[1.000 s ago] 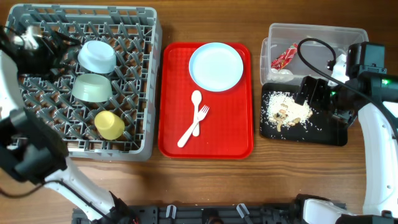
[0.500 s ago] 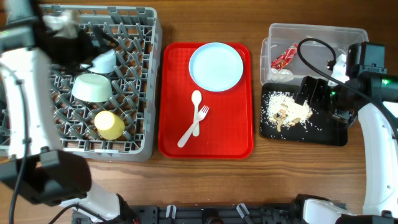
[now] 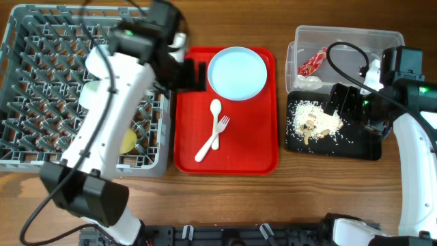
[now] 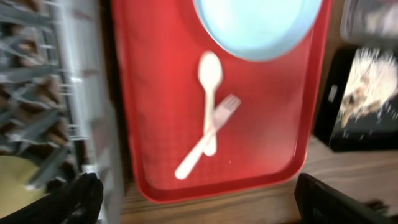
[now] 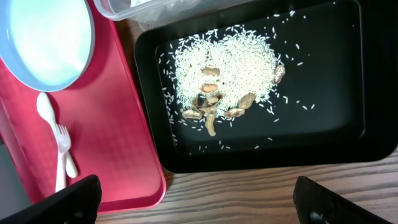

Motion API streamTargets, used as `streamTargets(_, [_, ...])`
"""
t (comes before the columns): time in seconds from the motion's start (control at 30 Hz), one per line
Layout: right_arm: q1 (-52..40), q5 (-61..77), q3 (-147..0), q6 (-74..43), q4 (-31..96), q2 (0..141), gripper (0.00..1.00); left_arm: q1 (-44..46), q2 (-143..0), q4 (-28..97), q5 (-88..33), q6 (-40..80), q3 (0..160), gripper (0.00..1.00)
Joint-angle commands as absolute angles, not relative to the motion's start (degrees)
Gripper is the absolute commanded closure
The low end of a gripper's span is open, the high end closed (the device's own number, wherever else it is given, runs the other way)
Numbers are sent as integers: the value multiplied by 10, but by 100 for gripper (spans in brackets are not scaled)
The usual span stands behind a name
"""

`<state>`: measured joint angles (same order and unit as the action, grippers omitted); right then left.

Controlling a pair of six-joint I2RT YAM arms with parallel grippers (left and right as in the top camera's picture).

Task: Sort waste into correct bins and load items into the dishwasher rack
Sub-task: 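Reach the left gripper to the red tray and grasp the white fork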

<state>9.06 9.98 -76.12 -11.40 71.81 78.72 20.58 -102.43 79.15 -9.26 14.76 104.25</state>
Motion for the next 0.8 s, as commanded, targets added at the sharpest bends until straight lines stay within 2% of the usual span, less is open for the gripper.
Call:
streamTargets(0.0, [92, 90, -766, -105, 719, 776, 0, 253, -1042, 777, -73, 159, 987, 0])
streamTargets(0.33, [92, 90, -766, -105, 719, 776, 0, 316, -1048, 693, -69, 159, 806, 0])
streamTargets(0.77, [92, 90, -766, -105, 720, 776, 0, 353, -1048, 481, -40, 92, 609, 15])
